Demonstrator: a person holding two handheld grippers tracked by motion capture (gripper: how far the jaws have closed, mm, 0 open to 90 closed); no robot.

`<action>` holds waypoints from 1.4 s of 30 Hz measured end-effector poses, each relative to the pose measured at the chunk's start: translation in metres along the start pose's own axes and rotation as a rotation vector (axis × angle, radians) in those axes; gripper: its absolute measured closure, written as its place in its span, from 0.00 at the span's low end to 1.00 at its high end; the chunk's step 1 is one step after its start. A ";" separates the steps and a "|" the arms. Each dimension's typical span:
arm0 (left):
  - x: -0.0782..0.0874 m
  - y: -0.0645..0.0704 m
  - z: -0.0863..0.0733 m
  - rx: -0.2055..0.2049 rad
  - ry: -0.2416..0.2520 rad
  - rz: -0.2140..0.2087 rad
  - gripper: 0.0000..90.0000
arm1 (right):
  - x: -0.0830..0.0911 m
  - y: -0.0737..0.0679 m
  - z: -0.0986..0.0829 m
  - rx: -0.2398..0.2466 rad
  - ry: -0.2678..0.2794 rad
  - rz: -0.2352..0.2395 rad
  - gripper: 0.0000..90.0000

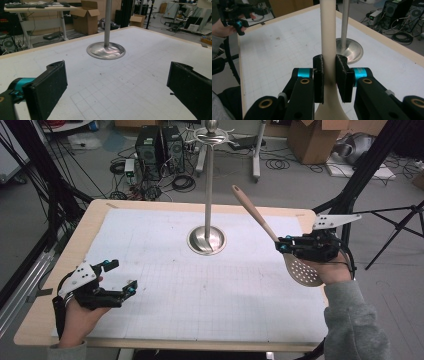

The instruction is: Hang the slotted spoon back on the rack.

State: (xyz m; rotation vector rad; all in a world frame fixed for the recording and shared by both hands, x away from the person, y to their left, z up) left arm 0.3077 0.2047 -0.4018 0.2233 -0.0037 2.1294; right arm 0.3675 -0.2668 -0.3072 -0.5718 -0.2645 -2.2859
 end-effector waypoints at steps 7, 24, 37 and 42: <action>0.000 -0.001 0.000 0.002 0.004 -0.002 0.04 | 0.005 0.007 0.013 -0.012 0.018 -0.007 0.87; 0.004 0.000 0.000 0.004 0.009 0.003 0.04 | 0.009 0.021 0.035 -0.011 0.027 -0.001 0.87; 0.003 0.001 0.000 0.005 0.007 0.000 0.04 | 0.010 0.028 0.053 0.012 0.050 -0.018 0.87; 0.004 0.001 0.000 0.005 0.006 0.002 0.04 | 0.011 0.032 0.060 0.013 0.056 -0.032 0.87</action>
Point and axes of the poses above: each handheld gripper's, and its own axes: x roughly backward along the jaws, z roughly out of its top, y roughly to its right, the point moved 7 cm from there along -x, roughly forward along the jaws, and after that the axes turned 14 degrees about -z, right-handed, at the moved point
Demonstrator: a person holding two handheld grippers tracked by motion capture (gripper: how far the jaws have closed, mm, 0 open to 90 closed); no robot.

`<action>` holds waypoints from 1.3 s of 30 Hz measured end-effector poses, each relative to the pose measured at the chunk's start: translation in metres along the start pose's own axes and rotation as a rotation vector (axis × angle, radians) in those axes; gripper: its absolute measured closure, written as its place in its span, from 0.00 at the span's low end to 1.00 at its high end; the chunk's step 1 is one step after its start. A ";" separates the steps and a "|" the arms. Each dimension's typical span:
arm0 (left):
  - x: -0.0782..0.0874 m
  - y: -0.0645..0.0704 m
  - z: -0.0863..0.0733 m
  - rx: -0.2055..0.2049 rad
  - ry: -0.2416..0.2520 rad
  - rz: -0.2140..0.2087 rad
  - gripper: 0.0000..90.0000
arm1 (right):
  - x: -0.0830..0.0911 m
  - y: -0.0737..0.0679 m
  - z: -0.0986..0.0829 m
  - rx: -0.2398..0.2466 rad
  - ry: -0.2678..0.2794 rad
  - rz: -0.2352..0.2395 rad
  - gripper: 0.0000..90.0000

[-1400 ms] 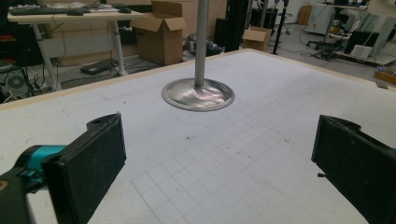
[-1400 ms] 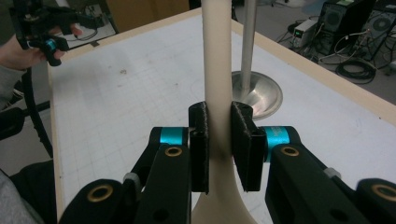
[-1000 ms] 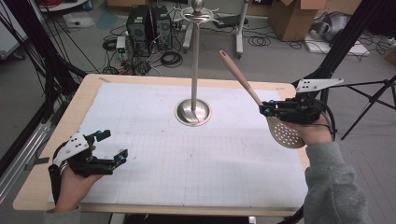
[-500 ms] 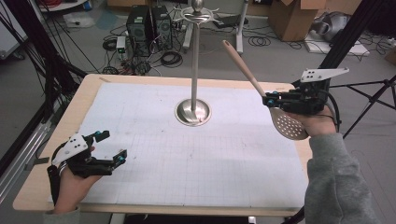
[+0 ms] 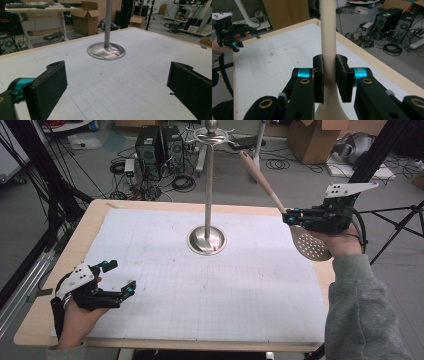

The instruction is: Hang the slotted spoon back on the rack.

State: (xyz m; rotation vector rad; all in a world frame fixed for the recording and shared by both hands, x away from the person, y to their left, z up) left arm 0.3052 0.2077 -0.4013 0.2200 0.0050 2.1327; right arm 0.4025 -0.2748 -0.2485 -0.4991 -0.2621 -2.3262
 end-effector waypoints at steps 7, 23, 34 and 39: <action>0.001 0.000 0.000 0.004 0.003 0.002 0.04 | -0.002 0.002 0.010 -0.002 0.011 0.004 0.87; 0.003 0.001 0.001 -0.002 0.006 -0.002 0.04 | -0.012 0.005 0.016 -0.051 0.029 0.012 0.87; 0.002 0.001 -0.001 0.000 -0.005 0.004 0.04 | -0.018 0.005 0.018 -0.053 0.039 0.011 0.87; 0.002 0.001 0.000 0.002 -0.004 0.003 0.04 | -0.022 0.004 0.019 -0.050 0.028 0.009 0.87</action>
Point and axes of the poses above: each handheld gripper's, and its own axes: x roughly backward along the jaws, z roughly out of its top, y roughly to its right, the point moved 7 cm from there along -x, roughly forward along the jaws, and after that the axes turned 14 degrees about -z, right-handed, at the moved point
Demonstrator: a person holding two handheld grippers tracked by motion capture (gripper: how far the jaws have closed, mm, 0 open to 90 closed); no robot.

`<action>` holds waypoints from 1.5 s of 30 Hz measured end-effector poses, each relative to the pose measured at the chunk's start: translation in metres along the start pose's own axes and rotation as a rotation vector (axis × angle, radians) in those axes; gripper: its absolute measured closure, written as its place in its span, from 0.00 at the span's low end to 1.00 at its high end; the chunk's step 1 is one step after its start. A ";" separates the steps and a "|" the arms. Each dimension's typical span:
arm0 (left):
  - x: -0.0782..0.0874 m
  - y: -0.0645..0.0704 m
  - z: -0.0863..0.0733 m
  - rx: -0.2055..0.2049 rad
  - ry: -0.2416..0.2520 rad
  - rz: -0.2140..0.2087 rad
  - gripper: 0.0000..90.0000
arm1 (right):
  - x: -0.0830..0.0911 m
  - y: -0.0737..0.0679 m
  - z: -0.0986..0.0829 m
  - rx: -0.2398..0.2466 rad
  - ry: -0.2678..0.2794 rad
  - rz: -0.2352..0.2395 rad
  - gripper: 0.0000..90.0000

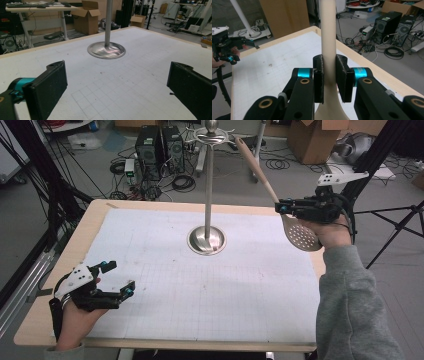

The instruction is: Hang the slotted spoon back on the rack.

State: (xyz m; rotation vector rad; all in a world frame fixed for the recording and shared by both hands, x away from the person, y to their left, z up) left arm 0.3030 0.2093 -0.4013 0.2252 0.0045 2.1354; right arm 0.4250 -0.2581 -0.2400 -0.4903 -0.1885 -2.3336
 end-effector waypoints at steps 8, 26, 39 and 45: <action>0.002 -0.001 0.000 0.001 0.007 0.005 0.04 | -0.005 0.001 -0.001 0.001 -0.009 -0.002 0.87; 0.002 -0.001 0.000 0.002 0.005 0.001 0.04 | -0.021 -0.006 -0.004 0.017 -0.050 0.002 0.87; 0.002 0.000 -0.001 0.002 0.003 -0.004 0.04 | -0.034 -0.012 -0.005 0.021 -0.077 0.010 0.87; 0.002 0.001 -0.001 0.003 0.001 -0.003 0.04 | -0.041 -0.015 -0.006 0.028 -0.086 0.010 0.87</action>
Point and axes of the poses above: each handheld gripper's, and its own axes: x roughly backward along the jaws, z roughly out of its top, y roughly to its right, the point moved 7 cm from there along -x, roughly forward along the jaws, and after that the axes turned 14 degrees about -z, right-handed, at the moved point
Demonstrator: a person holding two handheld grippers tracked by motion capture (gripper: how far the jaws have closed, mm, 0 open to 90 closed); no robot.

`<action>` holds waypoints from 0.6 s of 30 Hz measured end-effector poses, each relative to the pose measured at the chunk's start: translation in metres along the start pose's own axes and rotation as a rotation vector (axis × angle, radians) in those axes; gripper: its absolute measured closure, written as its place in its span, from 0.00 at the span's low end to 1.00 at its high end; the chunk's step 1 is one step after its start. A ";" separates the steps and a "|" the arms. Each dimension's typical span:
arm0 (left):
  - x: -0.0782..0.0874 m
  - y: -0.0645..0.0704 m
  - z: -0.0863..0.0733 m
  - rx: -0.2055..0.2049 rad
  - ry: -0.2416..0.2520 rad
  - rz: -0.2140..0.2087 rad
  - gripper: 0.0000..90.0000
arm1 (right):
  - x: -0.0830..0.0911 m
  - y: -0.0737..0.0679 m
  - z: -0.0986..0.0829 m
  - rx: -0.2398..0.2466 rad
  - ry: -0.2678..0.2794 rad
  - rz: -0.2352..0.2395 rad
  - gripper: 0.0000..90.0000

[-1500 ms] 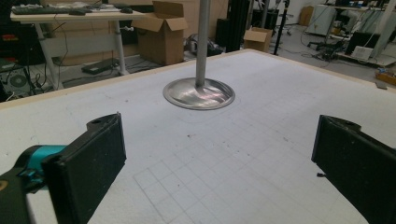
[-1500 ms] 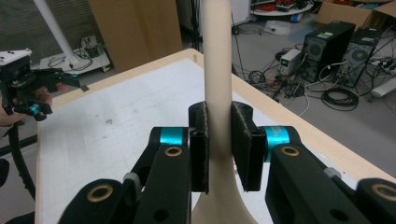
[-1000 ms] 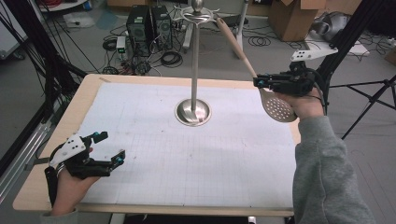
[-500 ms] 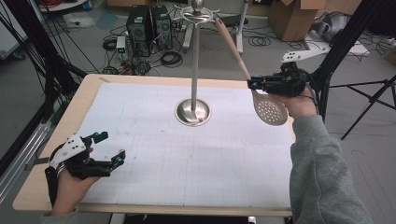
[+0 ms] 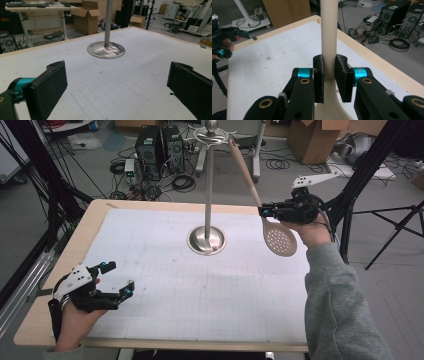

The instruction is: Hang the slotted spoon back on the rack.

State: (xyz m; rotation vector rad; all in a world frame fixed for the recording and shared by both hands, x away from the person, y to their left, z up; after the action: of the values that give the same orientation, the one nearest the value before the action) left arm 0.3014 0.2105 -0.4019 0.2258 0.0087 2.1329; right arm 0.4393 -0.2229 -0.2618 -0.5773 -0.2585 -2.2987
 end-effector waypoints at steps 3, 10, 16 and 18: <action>0.000 0.000 0.000 0.001 0.001 0.000 0.04 | -0.004 -0.001 0.000 0.000 -0.008 -0.002 0.87; 0.001 0.001 0.000 -0.002 0.001 0.000 0.04 | -0.014 -0.006 -0.001 -0.003 -0.033 -0.005 0.87; -0.001 0.002 -0.001 -0.001 -0.003 -0.003 0.04 | -0.022 -0.009 -0.001 -0.004 -0.045 -0.005 0.87; -0.001 0.003 -0.001 -0.001 -0.006 -0.003 0.04 | -0.024 -0.010 -0.001 -0.003 -0.047 -0.007 0.87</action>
State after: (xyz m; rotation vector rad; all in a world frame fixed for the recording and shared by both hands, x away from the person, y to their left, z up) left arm 0.2994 0.2087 -0.4029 0.2310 0.0043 2.1292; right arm 0.4475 -0.2015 -0.2742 -0.6335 -0.2808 -2.2946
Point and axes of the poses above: each handheld gripper's, and its own axes: x roughly backward along the jaws, z roughly out of its top, y roughly to its right, the point moved 7 cm from there along -x, roughly forward along the jaws, and after that the axes turned 14 degrees about -z, right-handed, at the moved point
